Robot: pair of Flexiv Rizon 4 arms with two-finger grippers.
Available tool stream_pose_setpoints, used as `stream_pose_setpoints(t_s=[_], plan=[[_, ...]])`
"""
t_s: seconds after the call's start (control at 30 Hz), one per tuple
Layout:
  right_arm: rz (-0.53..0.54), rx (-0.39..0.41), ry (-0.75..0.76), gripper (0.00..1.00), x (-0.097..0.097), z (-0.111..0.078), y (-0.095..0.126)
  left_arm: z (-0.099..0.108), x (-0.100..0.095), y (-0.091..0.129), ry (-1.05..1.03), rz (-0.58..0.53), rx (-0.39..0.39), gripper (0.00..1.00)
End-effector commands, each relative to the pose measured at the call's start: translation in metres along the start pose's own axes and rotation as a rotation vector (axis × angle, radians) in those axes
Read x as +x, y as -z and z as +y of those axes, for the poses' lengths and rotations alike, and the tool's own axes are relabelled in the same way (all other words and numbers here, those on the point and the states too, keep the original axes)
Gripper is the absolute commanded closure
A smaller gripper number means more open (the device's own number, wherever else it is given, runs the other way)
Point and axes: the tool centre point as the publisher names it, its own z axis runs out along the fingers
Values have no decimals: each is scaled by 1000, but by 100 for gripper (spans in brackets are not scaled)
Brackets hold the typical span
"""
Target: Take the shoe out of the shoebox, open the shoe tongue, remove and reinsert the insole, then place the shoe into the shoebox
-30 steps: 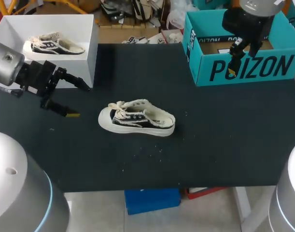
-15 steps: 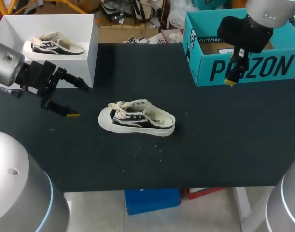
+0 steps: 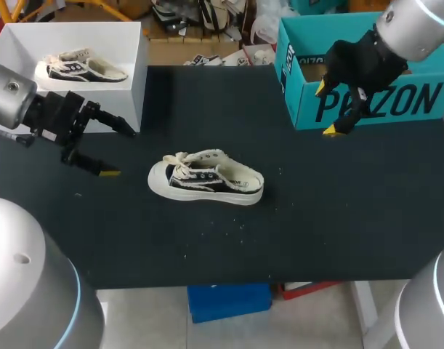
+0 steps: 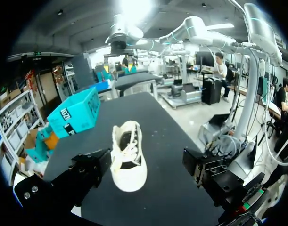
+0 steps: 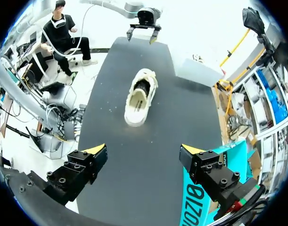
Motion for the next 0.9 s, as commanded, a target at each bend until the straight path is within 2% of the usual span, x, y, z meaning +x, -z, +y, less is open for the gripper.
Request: stream_pose_setpoints(t_s=[0.03,0.37,0.47,0.5,0.63,0.9], plan=[[-20,-82,3,0,5,-1,-24,1,0,-1,-3,-4,-1,0],[-20,-82,3,0,5,-1,-24,1,0,-1,-3,-4,-1,0],[-55,-164,-50,0,12,1,-41,1,0,-1,-3,-4,-1,0],[-70,-203,-68,0,11,-6,-48,1,0,-1,-3,-4,-1,0],[-98,-307,-114,0,13,-1,-72,1,0,-1,-3,-4,-1,0],[-114,-421,-139,0,17,9,-106,1,0,-1,-3,-4,-1,0]])
